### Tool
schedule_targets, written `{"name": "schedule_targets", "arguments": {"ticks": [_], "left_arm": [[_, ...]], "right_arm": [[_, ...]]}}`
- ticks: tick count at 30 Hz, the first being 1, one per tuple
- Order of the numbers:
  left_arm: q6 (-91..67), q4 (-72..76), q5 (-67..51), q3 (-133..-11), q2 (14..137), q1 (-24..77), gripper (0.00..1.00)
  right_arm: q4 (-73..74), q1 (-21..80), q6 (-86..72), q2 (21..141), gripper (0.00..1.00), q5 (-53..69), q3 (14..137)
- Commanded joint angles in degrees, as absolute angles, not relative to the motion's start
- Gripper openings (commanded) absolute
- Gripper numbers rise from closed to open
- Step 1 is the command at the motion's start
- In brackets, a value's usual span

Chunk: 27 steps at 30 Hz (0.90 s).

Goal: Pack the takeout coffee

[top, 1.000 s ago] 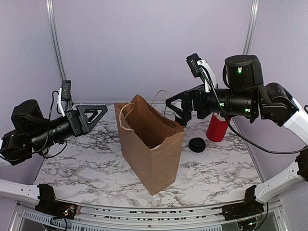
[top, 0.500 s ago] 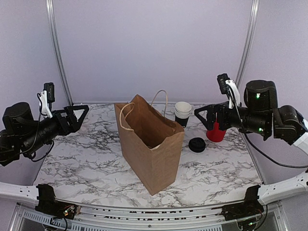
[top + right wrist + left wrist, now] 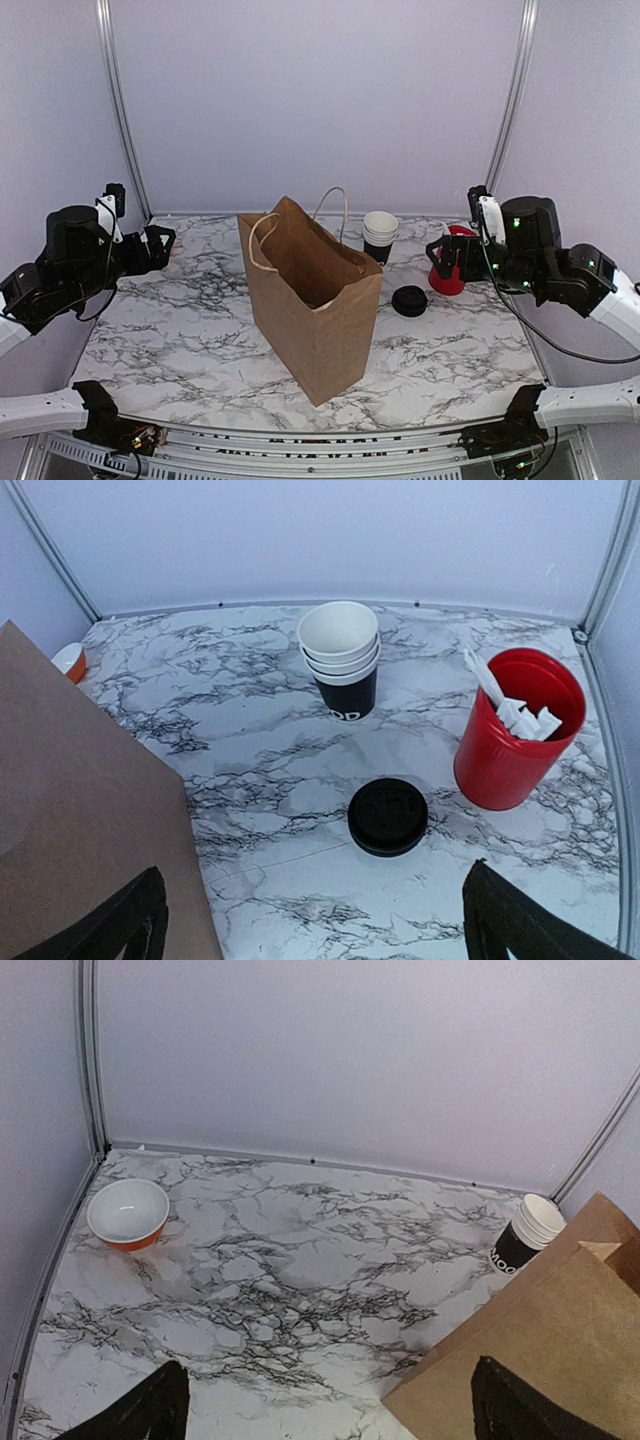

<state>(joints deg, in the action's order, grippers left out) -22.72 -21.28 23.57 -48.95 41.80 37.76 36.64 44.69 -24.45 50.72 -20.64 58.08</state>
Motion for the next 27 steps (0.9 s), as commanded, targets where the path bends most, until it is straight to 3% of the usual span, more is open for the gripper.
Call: {"name": "schedule_targets", "arguments": {"ticks": [1,14,21,27], "left_arm": [[-20.8,-21.5,12.8,-47.7,44.2,30.8,0.99],[-14.9,-22.6,9.9,-48.1,46.4,22.5,0.99],[-13.5,-22.3,13.6,-47.3,42.7,22.5,0.99],[-14.8,-21.9,9.7,-48.3,42.7,22.5,0.99]], "right_arm": [[34.5,40.7,-26.4,49.3,1.00,-21.9,55.3],[31.7,37.4,-26.2,47.9,1.00,-28.8,53.1],[30.9,37.4,-23.9,52.5,0.99,-25.8,57.2],[31.7,35.7,-22.6,57.6,1.00,-24.4,60.9]]}}
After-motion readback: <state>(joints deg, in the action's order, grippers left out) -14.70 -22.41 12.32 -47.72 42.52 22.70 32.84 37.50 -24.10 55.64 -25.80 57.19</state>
